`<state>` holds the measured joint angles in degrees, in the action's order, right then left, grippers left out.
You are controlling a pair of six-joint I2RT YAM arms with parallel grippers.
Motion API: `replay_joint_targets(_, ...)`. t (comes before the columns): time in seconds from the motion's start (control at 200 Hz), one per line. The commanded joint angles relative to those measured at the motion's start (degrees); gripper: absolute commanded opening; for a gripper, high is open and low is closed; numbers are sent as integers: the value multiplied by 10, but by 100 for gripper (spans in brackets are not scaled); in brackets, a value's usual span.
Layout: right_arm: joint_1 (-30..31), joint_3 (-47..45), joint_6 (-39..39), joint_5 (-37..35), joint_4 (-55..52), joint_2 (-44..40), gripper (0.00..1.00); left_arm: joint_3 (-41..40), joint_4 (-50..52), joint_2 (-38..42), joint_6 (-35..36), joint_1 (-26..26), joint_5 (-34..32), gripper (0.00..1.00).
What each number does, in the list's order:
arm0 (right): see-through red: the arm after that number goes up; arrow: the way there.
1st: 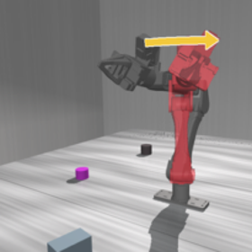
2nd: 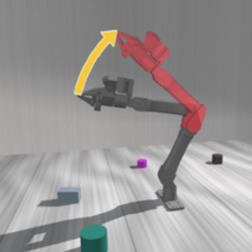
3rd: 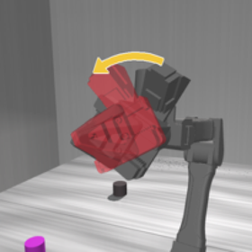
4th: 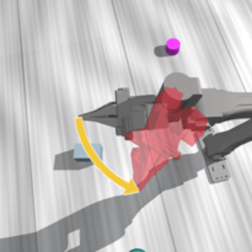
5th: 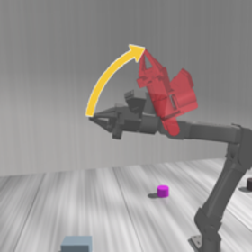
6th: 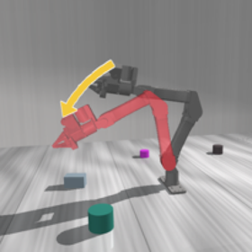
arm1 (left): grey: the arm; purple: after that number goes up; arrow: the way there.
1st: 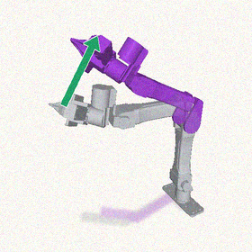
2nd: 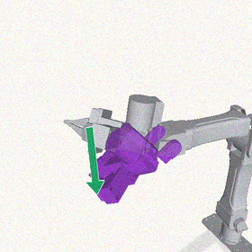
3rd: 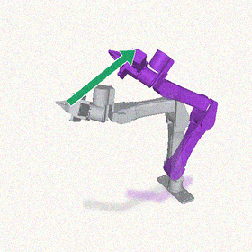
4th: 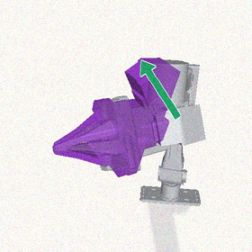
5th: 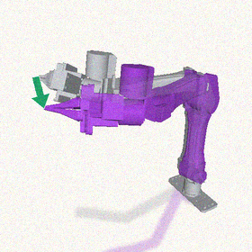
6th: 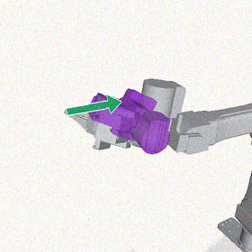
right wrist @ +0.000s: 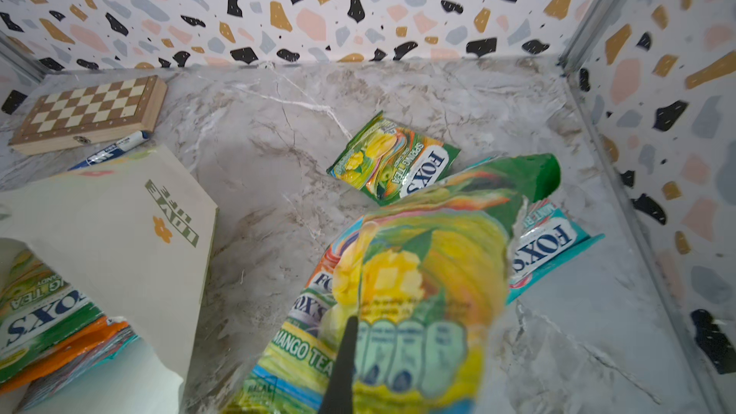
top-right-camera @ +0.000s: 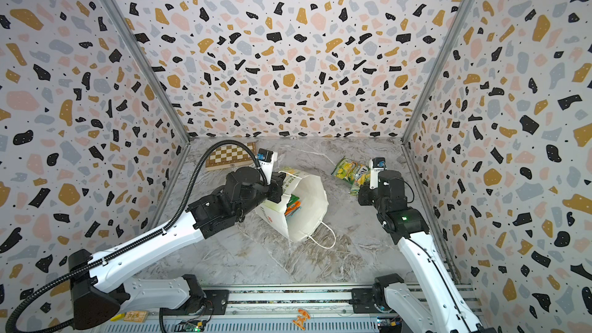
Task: Take the snacks out of the paper bag
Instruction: Place the snack at the middle-right of the table.
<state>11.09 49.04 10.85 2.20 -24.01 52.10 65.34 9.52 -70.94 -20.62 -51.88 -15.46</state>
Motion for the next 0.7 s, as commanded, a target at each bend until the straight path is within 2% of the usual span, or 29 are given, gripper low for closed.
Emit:
replay_joint_targets(0.0,-25,-14,10,106,76,12,0,7,-8,12,2,-3,-1,0)
replay_joint_targets(0.471,-69,-115,88,377,313,148,0,0,-11,18,9,-3,-4,0)
replay_joint_targets(0.696,-75,-136,110,437,378,209,0,-2,-11,19,11,-2,-7,0)
